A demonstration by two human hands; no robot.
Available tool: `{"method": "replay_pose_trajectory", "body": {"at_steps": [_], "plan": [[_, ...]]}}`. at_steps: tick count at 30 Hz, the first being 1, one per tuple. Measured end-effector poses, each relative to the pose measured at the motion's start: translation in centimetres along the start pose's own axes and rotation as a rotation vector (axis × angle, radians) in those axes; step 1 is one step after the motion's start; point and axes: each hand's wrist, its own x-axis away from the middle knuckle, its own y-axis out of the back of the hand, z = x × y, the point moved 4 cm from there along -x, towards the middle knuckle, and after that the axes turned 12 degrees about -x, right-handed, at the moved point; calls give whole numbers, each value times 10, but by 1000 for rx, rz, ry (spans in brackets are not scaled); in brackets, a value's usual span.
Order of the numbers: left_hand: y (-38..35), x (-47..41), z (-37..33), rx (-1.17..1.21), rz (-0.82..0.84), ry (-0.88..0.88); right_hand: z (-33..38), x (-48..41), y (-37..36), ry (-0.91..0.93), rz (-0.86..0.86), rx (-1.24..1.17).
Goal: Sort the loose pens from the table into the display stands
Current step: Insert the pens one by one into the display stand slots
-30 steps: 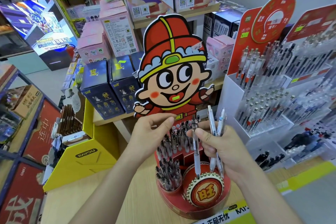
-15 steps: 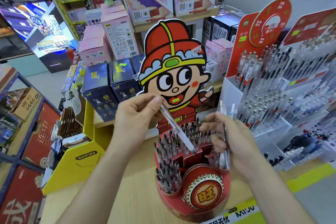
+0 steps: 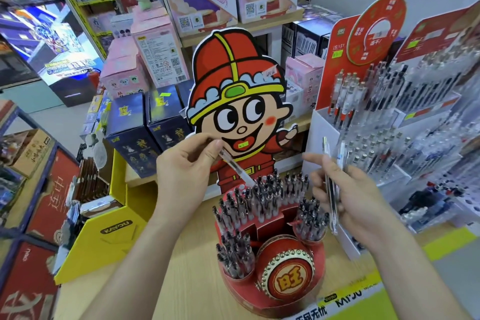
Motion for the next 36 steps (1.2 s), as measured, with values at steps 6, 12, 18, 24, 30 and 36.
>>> {"method": "replay_pose_trajectory", "body": {"at_steps": [6, 12, 18, 24, 30, 36], "plan": [[7, 2, 0, 3, -106, -63, -4, -2, -8, 15, 35, -15], [-14, 11, 26, -111, -15, -34, -11, -7, -5, -73, 43, -154], [-35, 18, 39, -204, 148, -56, -13, -7, -4, -69, 37, -110], [-43, 11, 41, -224, 289, -101, -16, -7, -11, -56, 61, 18], [-38, 12, 37, -218, 271, -218, -16, -6, -18, -14, 58, 73], [-33, 10, 46, -131, 153, -93, -19, -6, -15, 4, 46, 33]]}}
